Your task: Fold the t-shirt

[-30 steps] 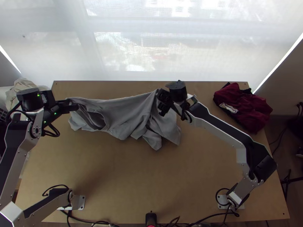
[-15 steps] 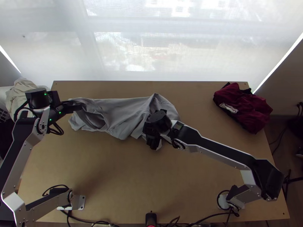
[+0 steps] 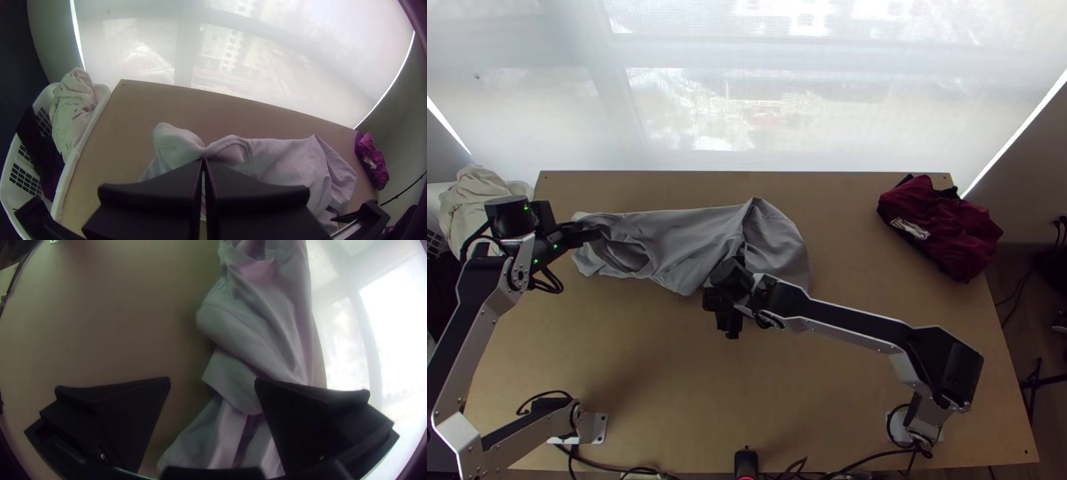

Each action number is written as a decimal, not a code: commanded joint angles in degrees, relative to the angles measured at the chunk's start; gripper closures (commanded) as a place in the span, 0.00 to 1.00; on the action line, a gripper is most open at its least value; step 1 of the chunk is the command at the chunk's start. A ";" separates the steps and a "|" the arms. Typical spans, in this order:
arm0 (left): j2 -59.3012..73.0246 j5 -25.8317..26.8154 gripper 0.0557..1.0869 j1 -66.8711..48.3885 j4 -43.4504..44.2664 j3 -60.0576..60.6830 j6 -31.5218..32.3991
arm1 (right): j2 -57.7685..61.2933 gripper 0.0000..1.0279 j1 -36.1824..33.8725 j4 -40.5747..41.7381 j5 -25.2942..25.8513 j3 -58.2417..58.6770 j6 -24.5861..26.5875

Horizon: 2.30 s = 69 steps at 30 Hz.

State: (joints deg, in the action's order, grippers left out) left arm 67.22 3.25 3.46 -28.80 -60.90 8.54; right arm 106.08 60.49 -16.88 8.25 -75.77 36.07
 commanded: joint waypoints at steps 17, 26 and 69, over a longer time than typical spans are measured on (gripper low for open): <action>-0.42 0.09 0.96 0.14 0.06 2.02 -0.01 | 11.43 0.42 -2.92 0.27 -1.66 -6.50 2.16; -0.69 0.18 0.96 0.14 -0.03 1.67 -0.01 | 11.95 0.67 -5.21 -0.96 -1.66 -7.29 4.35; -12.64 0.27 0.96 6.20 -10.23 -6.07 0.17 | -7.03 0.97 -11.89 -31.81 -1.66 -40.51 -2.50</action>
State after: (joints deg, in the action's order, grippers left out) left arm 57.76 3.46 6.74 -35.75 -61.98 8.75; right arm 102.32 49.30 -40.05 6.59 -104.86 34.89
